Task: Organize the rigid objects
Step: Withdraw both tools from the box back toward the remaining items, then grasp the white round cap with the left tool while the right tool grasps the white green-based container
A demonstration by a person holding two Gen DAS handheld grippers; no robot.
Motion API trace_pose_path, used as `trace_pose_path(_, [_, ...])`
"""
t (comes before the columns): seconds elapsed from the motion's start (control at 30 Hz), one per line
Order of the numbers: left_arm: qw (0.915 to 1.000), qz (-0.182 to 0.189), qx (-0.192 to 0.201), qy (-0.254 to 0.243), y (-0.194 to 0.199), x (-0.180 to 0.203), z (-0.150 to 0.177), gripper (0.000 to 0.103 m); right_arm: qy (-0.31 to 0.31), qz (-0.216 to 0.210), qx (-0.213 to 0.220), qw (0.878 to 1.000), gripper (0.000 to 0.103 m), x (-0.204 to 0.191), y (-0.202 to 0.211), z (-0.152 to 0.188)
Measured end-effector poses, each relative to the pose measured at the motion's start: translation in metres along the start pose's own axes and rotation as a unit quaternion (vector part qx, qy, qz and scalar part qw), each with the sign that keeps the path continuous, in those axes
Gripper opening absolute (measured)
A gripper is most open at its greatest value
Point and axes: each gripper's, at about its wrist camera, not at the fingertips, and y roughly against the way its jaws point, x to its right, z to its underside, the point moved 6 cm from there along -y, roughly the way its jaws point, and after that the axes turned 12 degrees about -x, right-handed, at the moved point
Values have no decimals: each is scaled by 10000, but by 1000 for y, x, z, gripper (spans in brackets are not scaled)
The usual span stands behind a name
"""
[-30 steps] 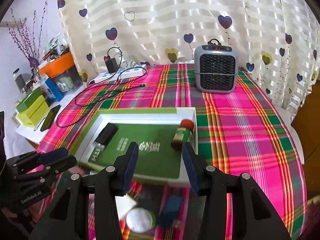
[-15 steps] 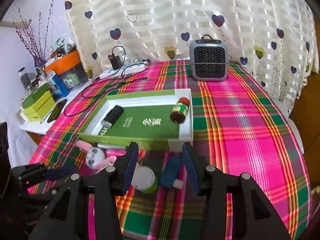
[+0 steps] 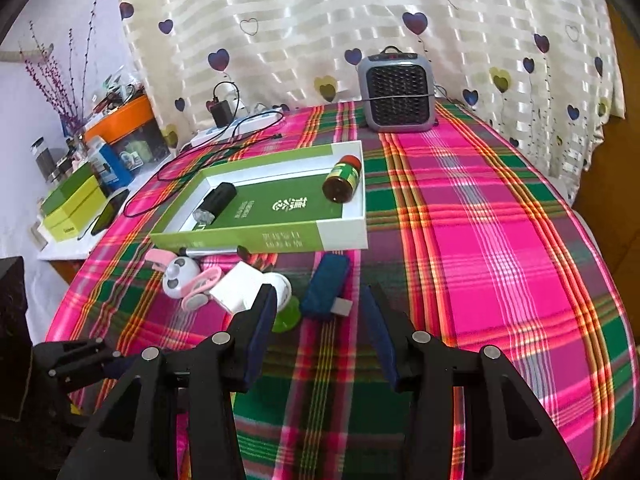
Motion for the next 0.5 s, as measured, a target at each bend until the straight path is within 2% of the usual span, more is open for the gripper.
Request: trace_pose_path(0.5, [9998, -105, 42, 152, -8, -4, -5, 35, -25, -13, -85, 10000, 47, 3, -4, 9])
